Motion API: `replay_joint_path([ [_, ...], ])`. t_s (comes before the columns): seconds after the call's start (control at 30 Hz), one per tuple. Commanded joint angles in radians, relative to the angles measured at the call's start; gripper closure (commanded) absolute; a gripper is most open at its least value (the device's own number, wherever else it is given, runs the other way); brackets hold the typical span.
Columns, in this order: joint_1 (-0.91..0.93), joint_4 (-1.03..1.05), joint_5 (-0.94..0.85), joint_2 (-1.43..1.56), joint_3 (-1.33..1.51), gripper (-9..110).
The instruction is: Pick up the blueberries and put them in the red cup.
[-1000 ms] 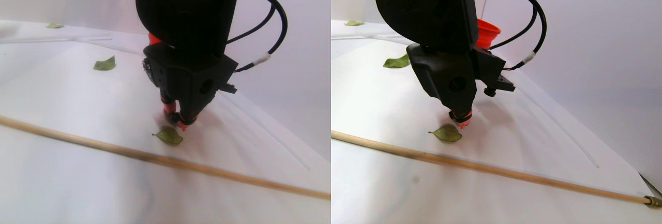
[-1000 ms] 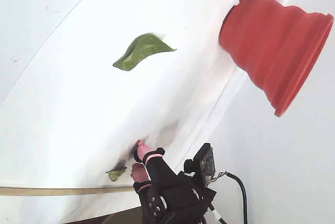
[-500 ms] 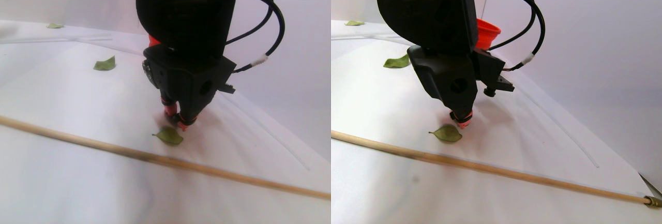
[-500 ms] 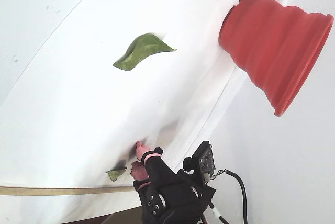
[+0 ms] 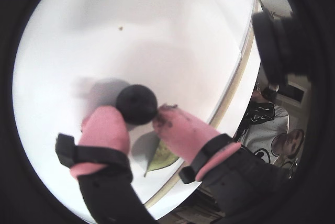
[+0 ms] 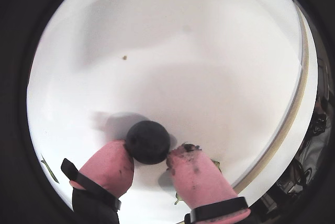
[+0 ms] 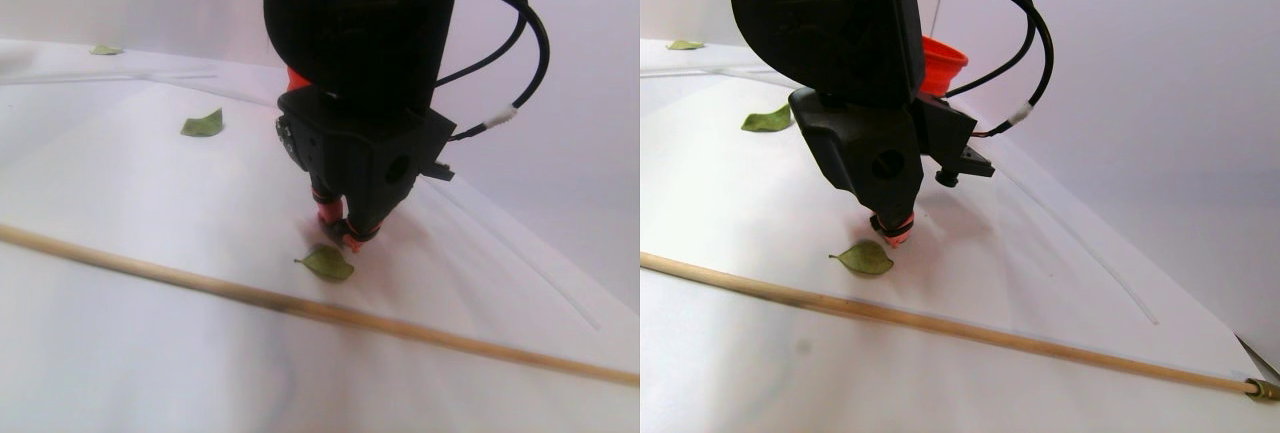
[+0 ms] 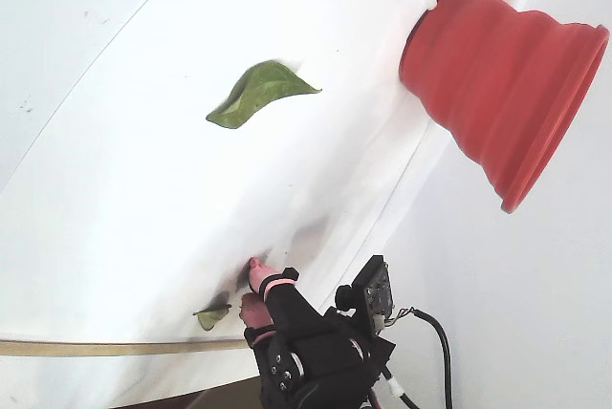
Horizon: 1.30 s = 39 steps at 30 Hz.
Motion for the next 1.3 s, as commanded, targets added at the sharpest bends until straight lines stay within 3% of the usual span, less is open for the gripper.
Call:
replay_joint_path([
  [0.0, 0.034, 0.009, -0.006, 0.009, -0.009, 90],
  [1.27, 0.041, 0.216, -0.098, 0.282, 0.052, 93],
])
